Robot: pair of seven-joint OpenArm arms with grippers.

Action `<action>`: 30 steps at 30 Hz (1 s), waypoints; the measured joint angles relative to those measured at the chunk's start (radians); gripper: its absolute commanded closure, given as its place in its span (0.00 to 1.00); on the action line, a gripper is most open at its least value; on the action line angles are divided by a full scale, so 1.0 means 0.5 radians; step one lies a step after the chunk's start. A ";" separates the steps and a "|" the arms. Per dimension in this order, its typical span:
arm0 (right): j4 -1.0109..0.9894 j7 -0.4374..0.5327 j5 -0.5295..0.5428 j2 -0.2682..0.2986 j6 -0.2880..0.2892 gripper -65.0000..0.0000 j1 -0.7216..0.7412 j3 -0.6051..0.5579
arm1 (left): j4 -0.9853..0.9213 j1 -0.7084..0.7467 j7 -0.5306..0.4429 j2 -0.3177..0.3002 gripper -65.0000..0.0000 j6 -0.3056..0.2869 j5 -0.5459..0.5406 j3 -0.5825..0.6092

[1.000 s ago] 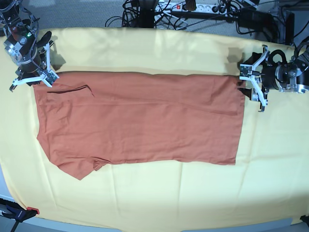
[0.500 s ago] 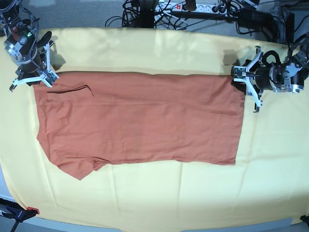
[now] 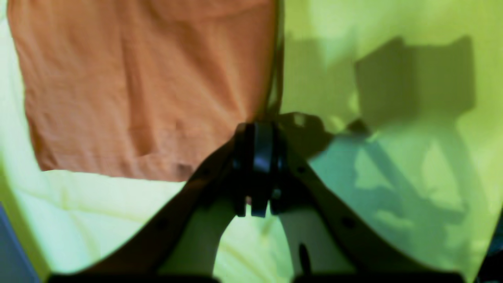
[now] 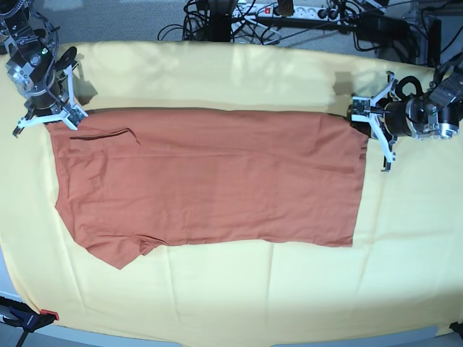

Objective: Fold the T-shirt properly
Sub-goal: 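Drag the shirt by its shoulders toward the robot to smooth it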

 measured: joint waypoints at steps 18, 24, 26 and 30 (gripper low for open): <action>0.004 -0.333 0.196 0.217 0.083 1.00 -0.131 -0.005 | 0.212 0.000 -0.043 -0.266 1.00 -0.101 -0.314 0.000; 0.004 -0.343 0.195 0.217 0.082 1.00 -0.249 -0.004 | 0.214 0.001 -0.039 -0.311 1.00 -0.101 -0.501 0.000; 0.004 -0.343 0.188 0.217 0.082 1.00 -0.279 -0.004 | 0.214 0.002 -0.037 -0.317 1.00 -0.101 -0.550 0.000; 0.004 -0.355 0.179 0.218 0.082 1.00 -0.303 -0.004 | 0.226 0.012 0.009 -0.360 1.00 -0.101 -0.706 0.000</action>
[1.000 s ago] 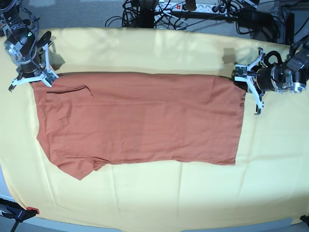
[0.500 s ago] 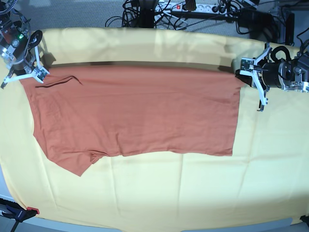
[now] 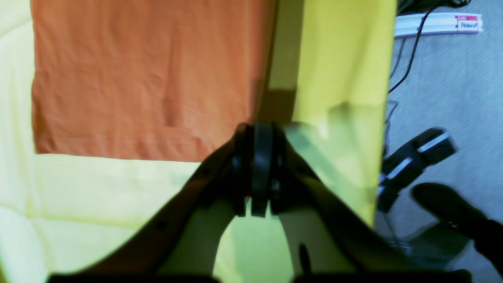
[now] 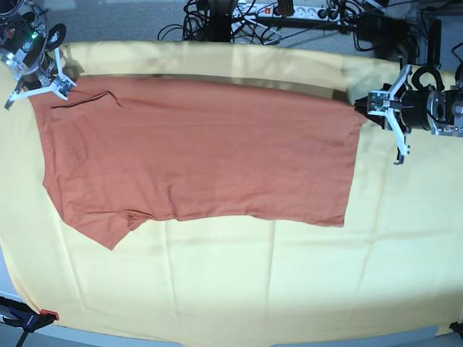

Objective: Fold the T-shirt properly
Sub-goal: 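Drag the shirt by its shoulders toward the robot to smooth it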

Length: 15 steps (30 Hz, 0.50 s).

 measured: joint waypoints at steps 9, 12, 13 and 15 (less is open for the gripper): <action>0.005 -0.027 0.006 0.000 0.002 1.00 -0.005 0.000 | 0.030 0.194 0.015 -0.078 1.00 0.001 0.056 0.002; 0.007 -0.041 0.085 0.035 0.069 1.00 -0.004 0.000 | 0.031 0.193 0.013 -0.078 1.00 0.001 0.057 0.002; 0.008 -0.041 0.088 0.042 0.069 1.00 -0.005 0.000 | 0.031 0.193 0.014 -0.078 1.00 0.002 0.057 0.002; 0.008 -0.041 0.094 0.042 0.069 1.00 -0.005 0.000 | 0.031 0.193 0.013 -0.077 1.00 0.001 0.057 0.002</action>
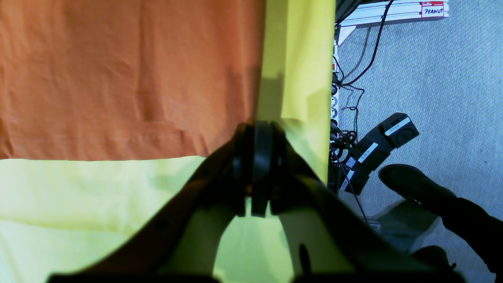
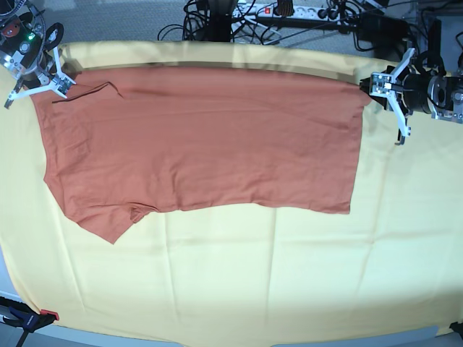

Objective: Fold the T-shirt properly
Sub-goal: 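Drag the shirt by its shoulders toward the robot to smooth it, then release the shoulders and move both grippers to the hem corners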

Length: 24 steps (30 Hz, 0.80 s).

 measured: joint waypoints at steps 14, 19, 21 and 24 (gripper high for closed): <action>0.041 -0.141 -0.021 0.019 -0.079 0.41 -0.001 0.009 | -0.004 -0.029 0.041 -0.015 0.51 0.000 0.035 0.000; 0.252 -0.212 -0.050 0.118 -0.188 0.41 -0.014 0.005 | -0.002 -0.163 0.193 -0.018 0.51 -0.005 -0.145 0.002; 0.311 -0.198 -0.185 0.129 -0.233 0.41 -0.005 0.006 | -0.002 -0.240 0.307 -0.014 0.51 -0.001 -0.292 0.005; 0.329 -0.150 -0.302 0.127 -0.327 0.41 -0.017 0.005 | -0.034 -0.335 0.393 -0.003 0.51 0.260 -0.514 0.007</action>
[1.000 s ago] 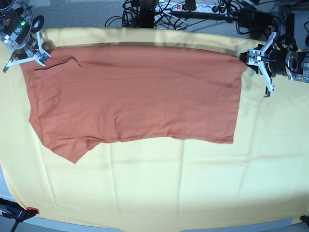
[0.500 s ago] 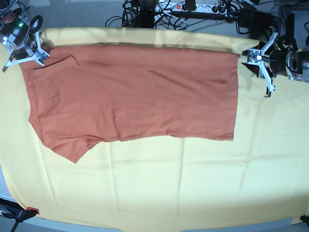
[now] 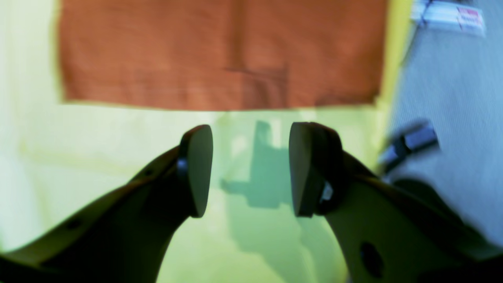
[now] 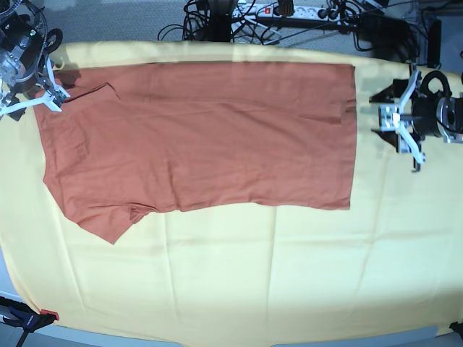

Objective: Fold the T-shirt properly
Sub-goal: 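Release the shoulders and move both grippers to the hem corners, then grasp the hem corners with both grippers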

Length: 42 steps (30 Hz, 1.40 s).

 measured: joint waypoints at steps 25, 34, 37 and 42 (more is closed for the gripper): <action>0.002 0.198 -0.334 -0.004 -0.476 0.41 0.270 -0.004 | -2.178 -0.546 0.559 1.198 0.51 -0.243 -1.488 -0.492; 0.002 0.244 -0.247 -0.009 -0.462 0.41 0.323 -0.004 | -2.242 -0.558 0.684 1.382 0.51 -0.245 -1.572 -0.501; 0.002 0.266 -0.245 -0.009 -0.462 0.41 0.323 -0.004 | -2.242 -0.558 0.799 1.476 0.51 -0.247 -1.691 -0.503; 0.001 0.426 -0.071 -0.015 -0.462 0.41 0.323 -0.004 | -2.238 -0.558 0.800 1.565 0.57 -0.253 -1.689 -0.502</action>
